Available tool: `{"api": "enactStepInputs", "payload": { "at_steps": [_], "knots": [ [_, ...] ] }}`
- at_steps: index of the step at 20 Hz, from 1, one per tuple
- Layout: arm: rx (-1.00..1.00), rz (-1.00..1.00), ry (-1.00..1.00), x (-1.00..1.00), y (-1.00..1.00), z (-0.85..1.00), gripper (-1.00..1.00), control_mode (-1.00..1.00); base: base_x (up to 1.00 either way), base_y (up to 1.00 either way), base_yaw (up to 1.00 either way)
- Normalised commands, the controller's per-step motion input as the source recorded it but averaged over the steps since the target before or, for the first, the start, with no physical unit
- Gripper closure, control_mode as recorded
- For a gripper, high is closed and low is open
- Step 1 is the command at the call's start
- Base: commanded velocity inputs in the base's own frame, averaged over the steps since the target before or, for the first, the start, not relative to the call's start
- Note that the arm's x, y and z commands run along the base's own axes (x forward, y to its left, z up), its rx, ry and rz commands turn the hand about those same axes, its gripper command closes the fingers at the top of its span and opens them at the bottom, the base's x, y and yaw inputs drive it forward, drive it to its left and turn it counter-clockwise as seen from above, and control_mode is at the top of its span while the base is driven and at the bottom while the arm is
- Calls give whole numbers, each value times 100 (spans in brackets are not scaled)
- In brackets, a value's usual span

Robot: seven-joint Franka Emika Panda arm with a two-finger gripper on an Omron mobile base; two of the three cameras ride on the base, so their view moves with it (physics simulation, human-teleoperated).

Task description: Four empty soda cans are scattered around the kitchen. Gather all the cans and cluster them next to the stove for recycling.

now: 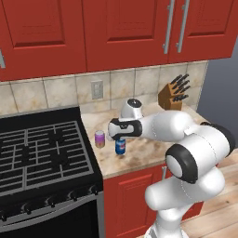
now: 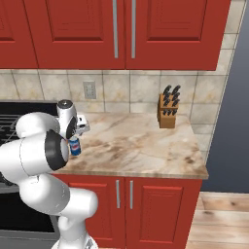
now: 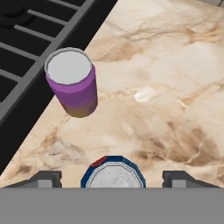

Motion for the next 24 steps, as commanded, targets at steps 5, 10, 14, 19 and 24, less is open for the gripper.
{"api": "enactStepInputs", "payload": {
  "at_steps": [5, 10, 14, 19, 24],
  "knots": [
    [0, 0, 0, 0, 0, 1, -100, -100, 0, 0, 0],
    [0, 0, 4, -10, -2, 29, -100, -100, 0, 0, 0],
    [3, 0, 8, -40, -13, 52, -100, -100, 0, 0, 0],
    [3, 0, 9, -57, -22, 49, -100, -100, 0, 0, 0],
    [3, 0, 10, -70, -28, 48, -100, -100, 0, 0, 0]
  ]
}}
